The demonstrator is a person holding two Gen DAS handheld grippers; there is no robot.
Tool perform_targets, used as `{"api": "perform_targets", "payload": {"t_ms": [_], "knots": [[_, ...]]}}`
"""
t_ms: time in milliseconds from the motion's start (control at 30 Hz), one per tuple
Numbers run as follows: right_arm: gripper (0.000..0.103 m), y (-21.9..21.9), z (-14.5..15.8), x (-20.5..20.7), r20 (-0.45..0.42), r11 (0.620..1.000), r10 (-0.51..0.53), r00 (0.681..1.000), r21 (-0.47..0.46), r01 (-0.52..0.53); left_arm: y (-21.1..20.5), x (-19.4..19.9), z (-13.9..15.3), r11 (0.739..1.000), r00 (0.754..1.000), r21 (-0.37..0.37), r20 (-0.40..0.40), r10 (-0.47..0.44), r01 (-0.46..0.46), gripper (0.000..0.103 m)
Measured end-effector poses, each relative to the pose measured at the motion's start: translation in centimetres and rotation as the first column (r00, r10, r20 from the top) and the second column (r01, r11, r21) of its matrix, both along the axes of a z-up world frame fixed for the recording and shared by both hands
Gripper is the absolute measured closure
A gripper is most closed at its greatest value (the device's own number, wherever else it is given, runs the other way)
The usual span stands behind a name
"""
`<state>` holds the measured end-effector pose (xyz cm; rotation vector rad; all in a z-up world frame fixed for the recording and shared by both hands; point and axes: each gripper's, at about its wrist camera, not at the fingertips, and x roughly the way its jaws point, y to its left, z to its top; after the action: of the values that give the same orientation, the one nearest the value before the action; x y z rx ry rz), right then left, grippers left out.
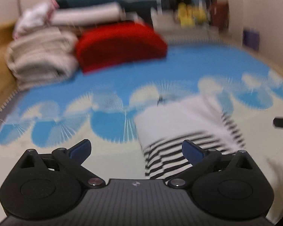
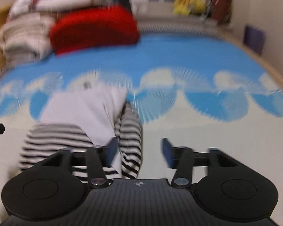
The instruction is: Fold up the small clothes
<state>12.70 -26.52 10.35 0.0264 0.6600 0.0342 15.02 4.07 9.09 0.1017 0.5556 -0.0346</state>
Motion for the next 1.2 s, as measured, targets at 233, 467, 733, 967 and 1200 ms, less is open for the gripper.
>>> {"api": "perform_targets", "payload": {"t_ms": [233, 467, 733, 967, 1200], "knots": [[0.017, 3.0, 0.8, -11.8, 0.117, 0.999, 0.030, 0.993, -0.025, -0.028, -2.3, -11.9, -1.4, 0.989, 0.998, -0.135, 0.023, 0.060, -0.056, 0.001], [0.017, 5.3, -0.8, -14.7, 0.065, 0.996, 0.057, 0.996, -0.072, -0.052, -3.5, -13.4, -4.1, 0.980, 0.992, -0.186, -0.113, 0.054, -0.074, 0.001], [0.017, 5.9, -1.4, -14.0, 0.044, 0.996, 0.058, 0.997, -0.070, -0.055, -3.8, -12.4, -4.6, 0.977, 0.989, -0.198, -0.136, 0.052, -0.079, 0.001], [0.017, 6.8, -1.7, -13.8, 0.043, 0.992, 0.086, 0.995, -0.094, -0.082, -3.8, -12.2, -5.0, 0.979, 0.990, -0.192, -0.134, 0.044, -0.069, 0.001], [0.017, 6.9, -1.7, -13.8, 0.041, 0.992, 0.085, 0.996, -0.092, -0.081, -3.6, -11.9, -5.1, 0.978, 0.989, -0.193, -0.136, 0.053, -0.079, 0.001]]}}
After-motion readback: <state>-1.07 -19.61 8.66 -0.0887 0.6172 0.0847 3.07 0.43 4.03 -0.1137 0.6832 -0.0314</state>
